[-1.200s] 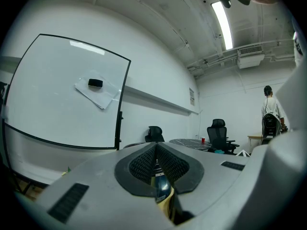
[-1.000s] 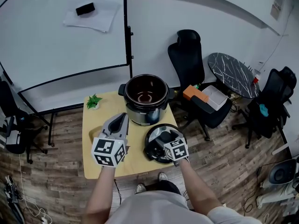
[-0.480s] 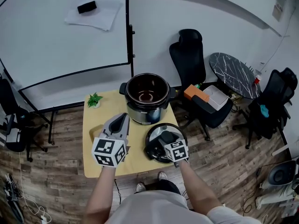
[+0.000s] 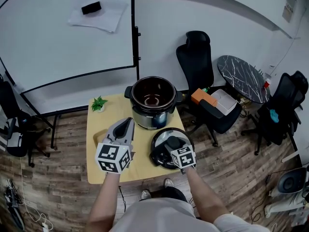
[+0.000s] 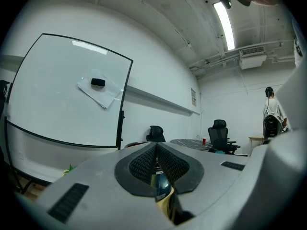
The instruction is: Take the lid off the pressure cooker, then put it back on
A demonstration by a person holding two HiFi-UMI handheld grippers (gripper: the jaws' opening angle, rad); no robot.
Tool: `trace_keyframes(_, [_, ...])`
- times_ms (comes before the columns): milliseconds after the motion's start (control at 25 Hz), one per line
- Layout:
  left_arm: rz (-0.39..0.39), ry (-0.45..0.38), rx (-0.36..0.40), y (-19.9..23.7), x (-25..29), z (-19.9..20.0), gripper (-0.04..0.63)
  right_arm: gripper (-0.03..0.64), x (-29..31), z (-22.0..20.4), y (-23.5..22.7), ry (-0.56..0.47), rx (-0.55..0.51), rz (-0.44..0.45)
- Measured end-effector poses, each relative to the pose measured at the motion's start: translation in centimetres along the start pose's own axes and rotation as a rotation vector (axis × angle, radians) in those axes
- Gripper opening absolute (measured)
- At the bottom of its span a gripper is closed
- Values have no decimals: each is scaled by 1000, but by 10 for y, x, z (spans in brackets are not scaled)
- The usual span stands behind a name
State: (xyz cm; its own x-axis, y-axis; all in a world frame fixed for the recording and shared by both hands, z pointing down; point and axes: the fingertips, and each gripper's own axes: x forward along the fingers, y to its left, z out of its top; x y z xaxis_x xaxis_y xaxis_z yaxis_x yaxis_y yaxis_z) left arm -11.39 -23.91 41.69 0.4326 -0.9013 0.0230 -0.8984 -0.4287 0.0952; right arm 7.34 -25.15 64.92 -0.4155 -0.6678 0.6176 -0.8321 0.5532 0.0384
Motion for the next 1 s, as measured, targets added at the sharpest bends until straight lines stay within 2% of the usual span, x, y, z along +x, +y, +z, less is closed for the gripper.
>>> trace_keyframes(400, [-3, -16, 0, 2, 2, 6, 17, 276, -37, 35, -4, -115, -17, -21])
trace_keyframes(1000, [-38, -50, 17, -8, 10, 24, 17, 276, -129, 160, -23, -403, -80, -101])
